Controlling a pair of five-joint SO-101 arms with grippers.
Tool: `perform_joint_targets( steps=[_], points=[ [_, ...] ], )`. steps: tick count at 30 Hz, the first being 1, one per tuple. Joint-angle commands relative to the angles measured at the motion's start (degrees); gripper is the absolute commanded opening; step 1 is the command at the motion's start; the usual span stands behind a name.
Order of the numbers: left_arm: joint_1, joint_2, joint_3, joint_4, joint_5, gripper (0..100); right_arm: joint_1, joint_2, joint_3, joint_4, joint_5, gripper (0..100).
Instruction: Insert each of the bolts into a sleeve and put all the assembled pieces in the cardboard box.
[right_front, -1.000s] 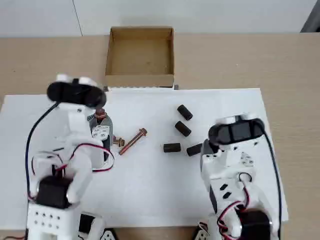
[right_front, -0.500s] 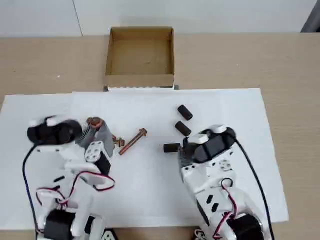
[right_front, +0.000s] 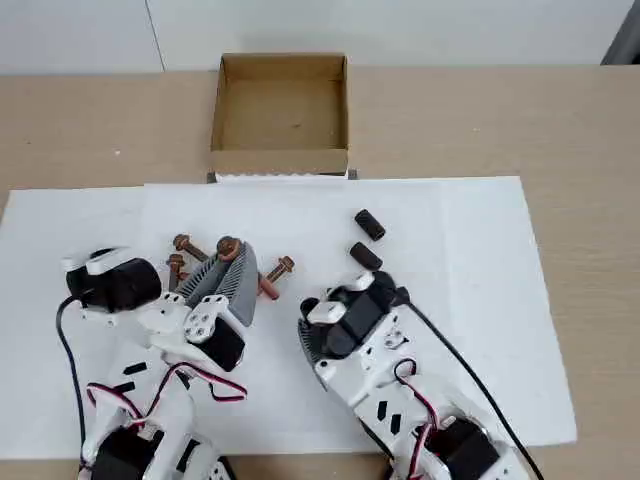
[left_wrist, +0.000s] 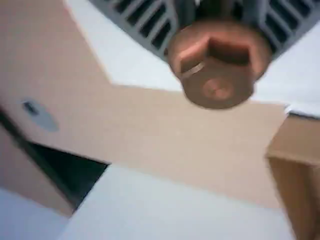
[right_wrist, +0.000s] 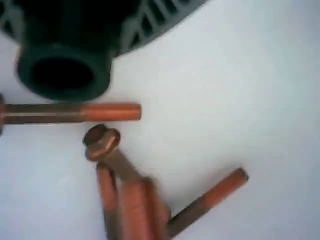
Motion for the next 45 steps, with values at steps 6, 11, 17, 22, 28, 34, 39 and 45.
perform_joint_targets(
  steps=[6,11,17,22,28,34,39,45],
  points=[
    [3.34,-0.62,-0.13,-4.57,0.35,0,-0.57,-0.40,-0.26,-1.63,6.07,0.2],
    [4.84,-0.44,-0.04,-4.48,0.35,0,-3.56,-0.40,-0.35,-1.71,6.95,0.2],
    [5.36,-0.44,-0.04,-4.40,0.35,0,-3.47,-0.40,-0.09,-4.70,6.95,0.2],
    [5.45,-0.44,-0.13,-1.76,0.26,0,-3.38,-0.40,0.00,-4.70,6.95,0.2],
    [7.74,-0.53,-0.31,-0.62,0.26,0,-1.19,-0.40,0.00,-4.79,7.03,0.2],
    [9.85,-0.44,-0.22,-0.44,0.18,0,-0.40,-0.40,-0.35,-4.79,7.03,0.2],
    [9.76,-0.35,0.31,-0.44,0.09,0,-0.66,-0.40,-0.79,-4.79,7.03,0.2],
    [10.02,-0.53,4.35,-0.79,-5.54,0,-0.66,-0.40,-2.20,-4.70,9.49,0.2]
  ],
)
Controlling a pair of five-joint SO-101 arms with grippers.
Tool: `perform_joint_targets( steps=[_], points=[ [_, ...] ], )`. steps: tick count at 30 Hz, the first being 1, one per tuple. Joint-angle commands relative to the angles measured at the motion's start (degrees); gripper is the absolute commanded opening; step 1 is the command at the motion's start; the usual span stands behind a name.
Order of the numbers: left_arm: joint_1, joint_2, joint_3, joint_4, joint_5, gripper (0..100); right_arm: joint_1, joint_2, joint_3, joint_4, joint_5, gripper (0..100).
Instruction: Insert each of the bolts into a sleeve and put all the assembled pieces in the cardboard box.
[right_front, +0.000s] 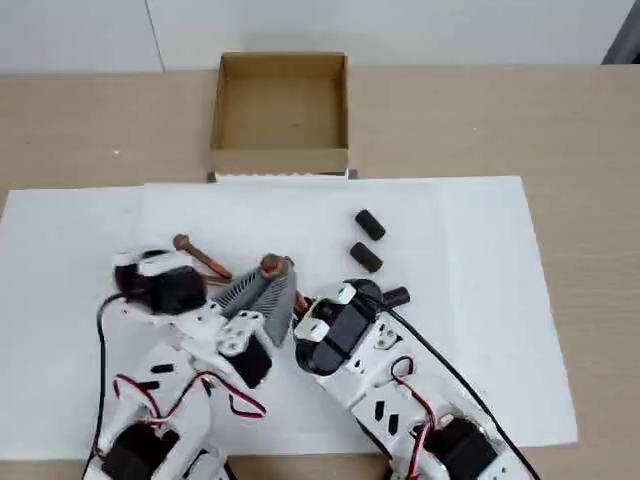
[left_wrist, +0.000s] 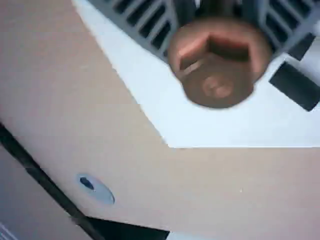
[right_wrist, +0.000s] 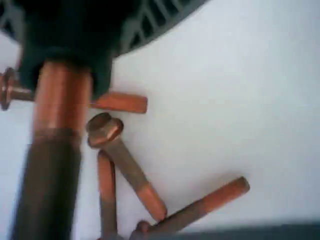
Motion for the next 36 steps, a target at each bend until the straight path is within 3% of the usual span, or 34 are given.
perform_joint_targets(
  steps=[1,7,14,24,30,36],
  points=[
    [0.44,-0.44,0.48,-0.35,-2.99,0,0.31,-0.48,-2.64,-1.54,3.08,0.2],
    [0.97,-0.35,0.57,1.58,-4.57,0,0.31,-0.48,-2.64,-1.63,3.43,0.2],
    [8.44,-0.53,0.22,7.30,-5.01,0,0.31,-0.48,-2.64,-1.63,3.34,0.2],
    [8.18,-0.53,0.40,7.21,-5.01,1,0.40,-0.48,-2.64,-1.63,3.34,0.2],
    [8.18,-0.35,0.22,8.26,-5.36,14,0.48,-0.48,-2.46,-1.63,3.52,0.2],
    [3.52,-0.35,0.13,10.73,-9.76,15,0.57,-0.48,-2.29,-1.63,3.60,0.2]
  ],
)
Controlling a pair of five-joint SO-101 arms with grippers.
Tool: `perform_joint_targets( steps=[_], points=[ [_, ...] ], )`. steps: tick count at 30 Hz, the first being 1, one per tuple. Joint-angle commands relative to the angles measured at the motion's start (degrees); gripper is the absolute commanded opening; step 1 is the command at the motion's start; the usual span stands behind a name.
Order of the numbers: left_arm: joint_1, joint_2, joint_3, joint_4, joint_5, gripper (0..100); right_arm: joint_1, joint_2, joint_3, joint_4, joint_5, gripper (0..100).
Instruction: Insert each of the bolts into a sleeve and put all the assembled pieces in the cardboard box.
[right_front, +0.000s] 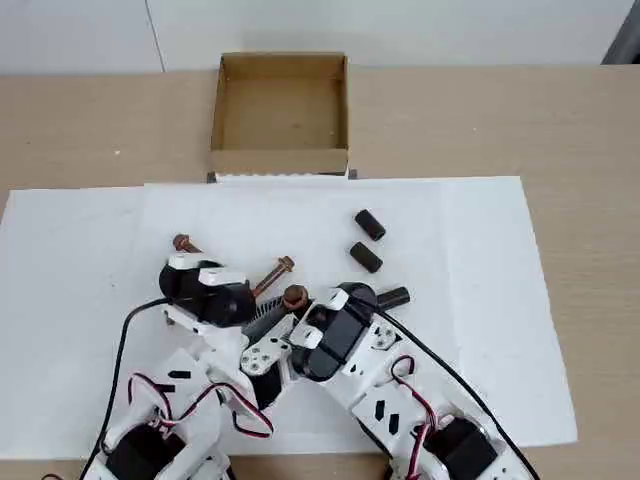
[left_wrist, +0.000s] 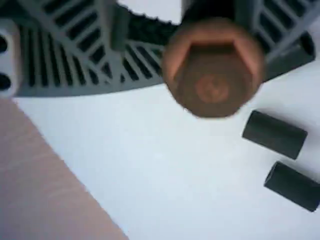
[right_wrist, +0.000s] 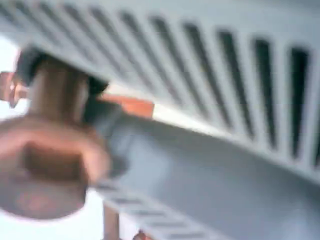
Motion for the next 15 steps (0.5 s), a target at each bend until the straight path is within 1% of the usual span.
perform_joint_targets(
  steps=[1,5,11,15],
  points=[
    [-3.69,-0.35,-0.57,0.26,-3.96,15,0.48,-0.48,-2.20,-1.63,0.88,0.2],
    [-7.21,-0.44,-1.01,0.44,-8.00,16,0.48,-0.48,-2.11,-1.54,0.88,0.2],
    [-7.56,-0.35,-4.18,0.53,-8.35,16,0.48,-0.48,-1.14,-1.54,0.97,0.2],
    [-7.82,-0.44,-6.64,0.53,-8.26,14,0.48,-0.48,-0.97,-1.36,0.53,0.2]
  ],
)
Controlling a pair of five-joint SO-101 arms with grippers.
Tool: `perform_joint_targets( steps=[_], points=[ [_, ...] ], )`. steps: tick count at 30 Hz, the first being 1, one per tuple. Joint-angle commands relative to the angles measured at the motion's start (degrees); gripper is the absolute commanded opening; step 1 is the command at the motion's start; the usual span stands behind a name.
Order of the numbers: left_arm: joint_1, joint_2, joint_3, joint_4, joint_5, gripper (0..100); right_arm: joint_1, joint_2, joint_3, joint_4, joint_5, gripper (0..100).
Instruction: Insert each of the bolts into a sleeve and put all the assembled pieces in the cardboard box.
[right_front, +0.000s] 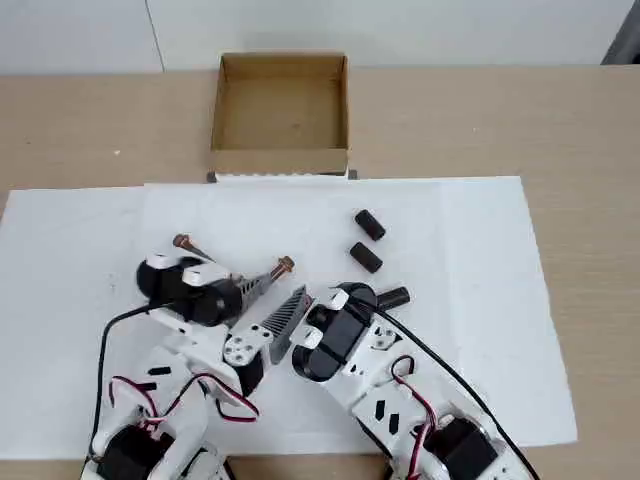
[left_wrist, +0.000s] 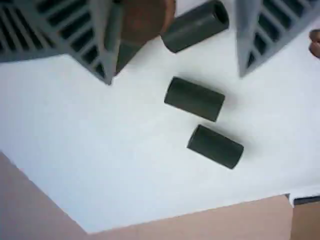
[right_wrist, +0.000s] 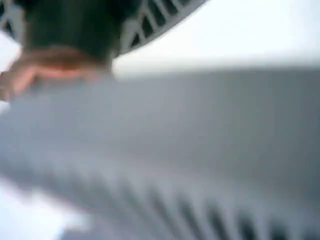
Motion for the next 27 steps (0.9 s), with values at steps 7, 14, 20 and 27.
perform_joint_targets(
  steps=[7,14,20,27],
  points=[
    [-0.44,-0.53,-7.52,0.18,-0.44,0,1.89,-0.57,-0.97,-1.10,0.35,0.2],
    [-15.03,-0.44,-3.30,0.09,-11.16,1,14.11,-0.57,0.26,1.71,0.35,0.2],
    [-26.37,-0.53,7.16,0.18,-14.68,1,20.62,0.04,-2.81,3.38,-4.13,0.2],
    [-28.48,-0.53,14.20,0.26,-15.47,1,23.87,0.22,-8.97,8.57,-7.65,0.2]
  ],
)
